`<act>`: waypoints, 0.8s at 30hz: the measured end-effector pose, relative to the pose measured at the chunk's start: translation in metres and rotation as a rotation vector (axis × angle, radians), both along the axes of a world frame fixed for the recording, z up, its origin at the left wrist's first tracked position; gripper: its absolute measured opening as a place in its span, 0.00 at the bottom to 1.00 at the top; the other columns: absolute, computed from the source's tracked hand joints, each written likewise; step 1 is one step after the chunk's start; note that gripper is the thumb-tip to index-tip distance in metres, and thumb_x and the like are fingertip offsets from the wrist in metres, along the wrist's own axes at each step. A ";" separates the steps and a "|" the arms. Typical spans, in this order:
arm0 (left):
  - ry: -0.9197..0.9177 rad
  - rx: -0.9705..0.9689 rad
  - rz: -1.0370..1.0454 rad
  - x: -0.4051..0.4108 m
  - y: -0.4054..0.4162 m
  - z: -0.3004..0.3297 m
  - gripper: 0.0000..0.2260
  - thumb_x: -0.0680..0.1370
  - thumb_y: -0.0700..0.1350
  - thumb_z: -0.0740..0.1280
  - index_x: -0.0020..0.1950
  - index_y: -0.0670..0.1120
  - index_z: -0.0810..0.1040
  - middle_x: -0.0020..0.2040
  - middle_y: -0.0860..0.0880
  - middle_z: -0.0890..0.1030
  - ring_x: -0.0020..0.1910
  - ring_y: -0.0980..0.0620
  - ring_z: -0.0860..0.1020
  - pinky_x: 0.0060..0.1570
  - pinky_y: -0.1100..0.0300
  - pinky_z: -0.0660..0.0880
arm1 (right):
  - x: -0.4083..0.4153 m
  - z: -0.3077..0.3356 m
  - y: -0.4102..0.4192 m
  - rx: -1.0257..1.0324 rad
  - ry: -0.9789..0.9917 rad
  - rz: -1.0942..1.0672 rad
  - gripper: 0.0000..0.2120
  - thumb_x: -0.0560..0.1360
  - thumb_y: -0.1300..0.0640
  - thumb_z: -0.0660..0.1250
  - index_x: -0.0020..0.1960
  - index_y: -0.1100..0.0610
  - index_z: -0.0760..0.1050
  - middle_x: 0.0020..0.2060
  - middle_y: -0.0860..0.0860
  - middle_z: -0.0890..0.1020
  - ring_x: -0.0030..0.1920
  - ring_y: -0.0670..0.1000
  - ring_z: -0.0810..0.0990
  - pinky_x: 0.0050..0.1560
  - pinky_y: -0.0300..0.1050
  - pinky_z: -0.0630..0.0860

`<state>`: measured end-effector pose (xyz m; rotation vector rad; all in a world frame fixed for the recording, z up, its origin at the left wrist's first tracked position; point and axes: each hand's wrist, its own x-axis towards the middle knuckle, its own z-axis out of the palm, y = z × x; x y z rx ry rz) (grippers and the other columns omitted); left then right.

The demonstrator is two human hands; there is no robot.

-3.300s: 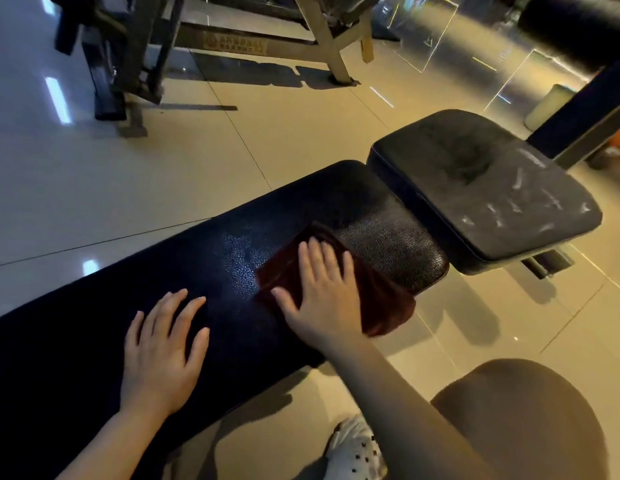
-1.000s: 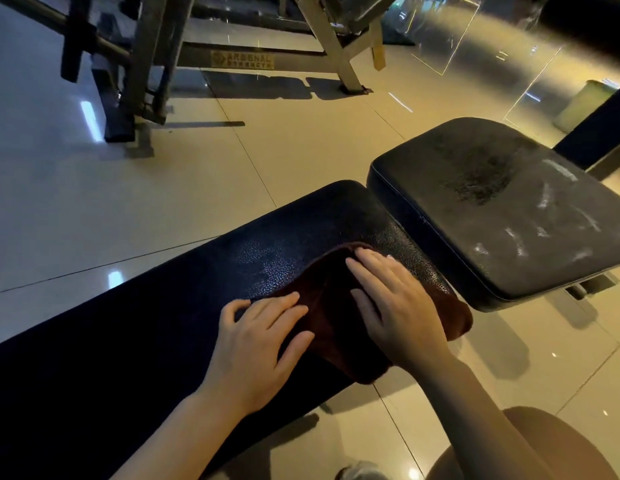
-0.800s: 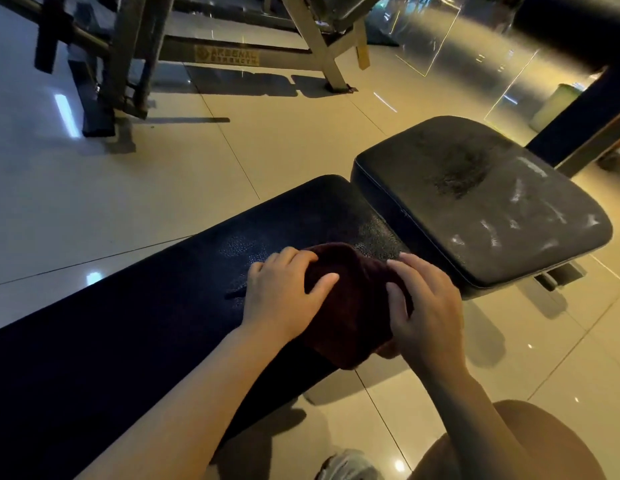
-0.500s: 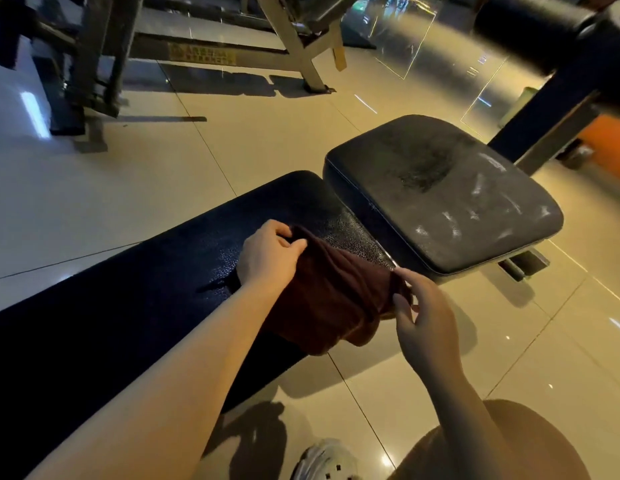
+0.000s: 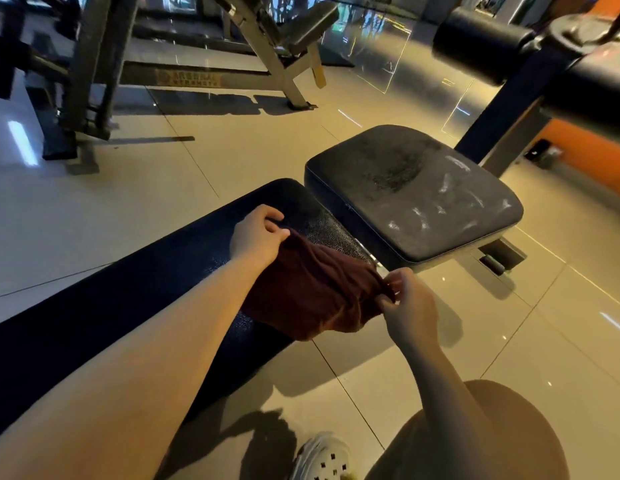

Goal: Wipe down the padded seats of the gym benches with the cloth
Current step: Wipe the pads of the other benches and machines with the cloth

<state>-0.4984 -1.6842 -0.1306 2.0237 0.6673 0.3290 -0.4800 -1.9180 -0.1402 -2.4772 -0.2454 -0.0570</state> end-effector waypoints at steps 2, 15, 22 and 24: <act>-0.015 0.080 -0.051 -0.001 0.008 0.006 0.09 0.79 0.42 0.67 0.59 0.49 0.78 0.48 0.52 0.79 0.52 0.52 0.77 0.53 0.59 0.70 | -0.002 0.010 -0.008 0.037 0.021 0.012 0.12 0.75 0.59 0.71 0.51 0.48 0.71 0.45 0.46 0.75 0.48 0.48 0.74 0.47 0.43 0.71; -0.098 -0.087 -0.235 -0.089 0.042 0.038 0.12 0.79 0.33 0.65 0.47 0.50 0.80 0.50 0.44 0.81 0.44 0.51 0.80 0.46 0.65 0.80 | -0.032 0.052 -0.024 0.595 0.257 0.082 0.03 0.76 0.63 0.68 0.46 0.56 0.77 0.40 0.51 0.80 0.42 0.45 0.80 0.42 0.35 0.76; 0.089 -0.039 -0.298 -0.138 0.030 0.062 0.08 0.68 0.39 0.78 0.45 0.42 0.84 0.43 0.48 0.82 0.44 0.54 0.78 0.40 0.68 0.74 | -0.056 0.087 -0.026 0.513 0.073 0.153 0.07 0.75 0.64 0.69 0.43 0.54 0.74 0.39 0.49 0.77 0.42 0.45 0.76 0.43 0.38 0.74; 0.138 0.039 -0.337 -0.153 0.026 0.067 0.08 0.67 0.40 0.78 0.44 0.45 0.84 0.43 0.49 0.81 0.45 0.52 0.78 0.41 0.65 0.70 | -0.063 0.093 -0.028 0.505 0.070 0.171 0.10 0.74 0.68 0.68 0.42 0.54 0.73 0.41 0.50 0.77 0.45 0.48 0.76 0.47 0.43 0.75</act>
